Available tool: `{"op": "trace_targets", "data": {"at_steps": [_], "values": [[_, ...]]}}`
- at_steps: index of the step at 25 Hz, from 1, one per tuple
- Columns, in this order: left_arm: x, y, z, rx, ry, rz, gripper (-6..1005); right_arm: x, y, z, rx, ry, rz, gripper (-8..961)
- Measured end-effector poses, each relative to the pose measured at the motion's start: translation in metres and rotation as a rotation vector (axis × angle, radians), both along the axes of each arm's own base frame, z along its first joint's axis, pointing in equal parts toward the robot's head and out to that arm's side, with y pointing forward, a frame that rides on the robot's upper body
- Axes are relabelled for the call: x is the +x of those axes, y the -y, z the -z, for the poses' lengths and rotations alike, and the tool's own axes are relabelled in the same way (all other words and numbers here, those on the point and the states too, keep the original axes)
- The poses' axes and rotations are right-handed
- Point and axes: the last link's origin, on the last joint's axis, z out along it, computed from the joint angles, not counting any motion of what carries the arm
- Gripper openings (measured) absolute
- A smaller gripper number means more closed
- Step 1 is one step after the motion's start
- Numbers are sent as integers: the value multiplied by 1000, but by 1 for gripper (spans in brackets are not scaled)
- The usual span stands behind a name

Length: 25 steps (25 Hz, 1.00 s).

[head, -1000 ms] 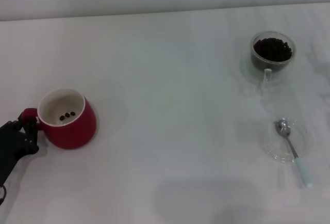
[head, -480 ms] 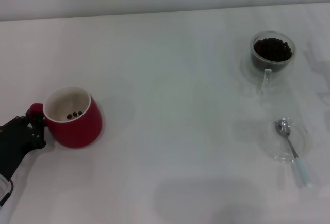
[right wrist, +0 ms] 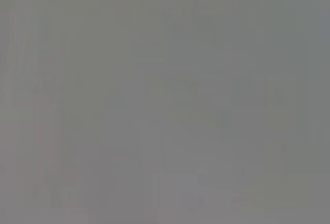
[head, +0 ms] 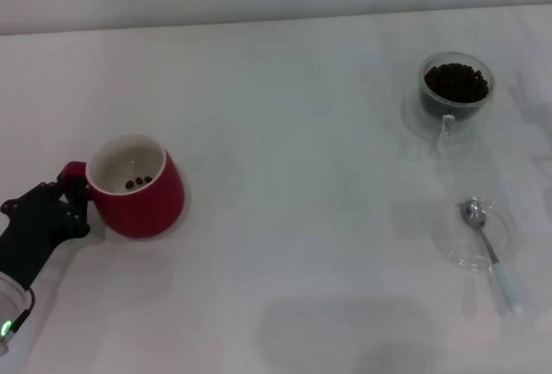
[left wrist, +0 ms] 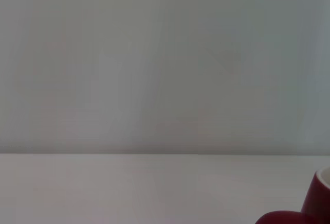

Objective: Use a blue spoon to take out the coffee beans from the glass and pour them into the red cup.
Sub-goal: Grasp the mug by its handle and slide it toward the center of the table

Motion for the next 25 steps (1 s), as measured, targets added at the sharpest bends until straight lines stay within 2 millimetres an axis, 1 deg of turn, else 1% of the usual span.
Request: {"op": "trace_targets", "data": {"at_steps": [7, 13, 19, 25], "values": [[11, -8, 13, -64, -15, 22, 109, -1, -1, 0, -1, 2, -8, 854], [18, -12, 16, -74, -8, 39, 110, -1, 1, 0, 1, 4, -9, 854], [34, -21, 27, -124, -16, 84, 112, 0, 2, -1, 3, 7, -8, 855], [45, -28, 33, -148, -20, 104, 113, 0, 2, -2, 4, 12, -9, 854]]}}
